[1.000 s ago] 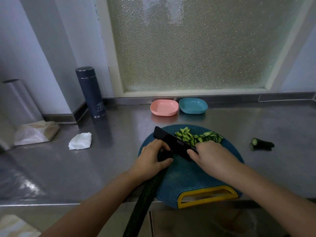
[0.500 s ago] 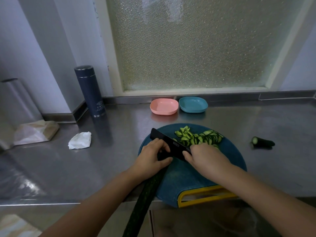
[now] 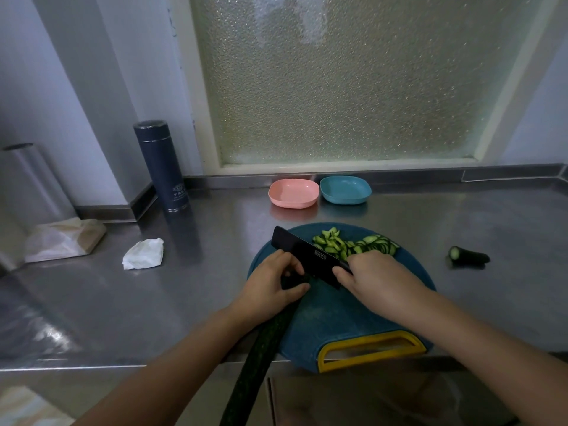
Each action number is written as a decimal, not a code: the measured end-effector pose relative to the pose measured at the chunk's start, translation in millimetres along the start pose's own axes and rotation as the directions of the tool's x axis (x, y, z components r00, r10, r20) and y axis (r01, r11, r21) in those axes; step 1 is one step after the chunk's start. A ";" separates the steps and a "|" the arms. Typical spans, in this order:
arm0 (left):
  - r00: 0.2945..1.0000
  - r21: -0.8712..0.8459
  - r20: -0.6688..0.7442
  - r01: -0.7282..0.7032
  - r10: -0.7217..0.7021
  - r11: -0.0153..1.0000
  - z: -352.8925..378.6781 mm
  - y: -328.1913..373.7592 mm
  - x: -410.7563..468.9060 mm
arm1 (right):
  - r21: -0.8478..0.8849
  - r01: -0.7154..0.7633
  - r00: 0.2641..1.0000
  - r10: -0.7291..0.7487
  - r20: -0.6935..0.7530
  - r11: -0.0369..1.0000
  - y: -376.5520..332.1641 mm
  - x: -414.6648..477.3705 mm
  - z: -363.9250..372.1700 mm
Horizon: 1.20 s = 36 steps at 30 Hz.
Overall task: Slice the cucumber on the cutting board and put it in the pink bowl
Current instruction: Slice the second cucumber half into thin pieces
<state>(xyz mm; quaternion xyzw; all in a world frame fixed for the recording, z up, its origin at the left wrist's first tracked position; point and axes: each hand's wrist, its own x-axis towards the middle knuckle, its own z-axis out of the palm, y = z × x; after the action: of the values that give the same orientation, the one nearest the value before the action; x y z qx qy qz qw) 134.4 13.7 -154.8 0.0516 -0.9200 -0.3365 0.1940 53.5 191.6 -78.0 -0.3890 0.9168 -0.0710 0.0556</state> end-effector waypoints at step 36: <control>1.000 0.035 0.002 -0.025 0.025 0.999 1.0 2.2 2.8 | -0.054 -0.004 1.000 0.003 -0.021 0.999 -3.4 -6.4 4.0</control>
<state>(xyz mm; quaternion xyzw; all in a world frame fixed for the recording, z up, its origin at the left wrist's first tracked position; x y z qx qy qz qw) 131.5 15.4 -153.2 0.0432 -0.9265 -0.3180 0.1963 60.9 193.6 -81.1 -0.3880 0.9196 -0.0503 0.0355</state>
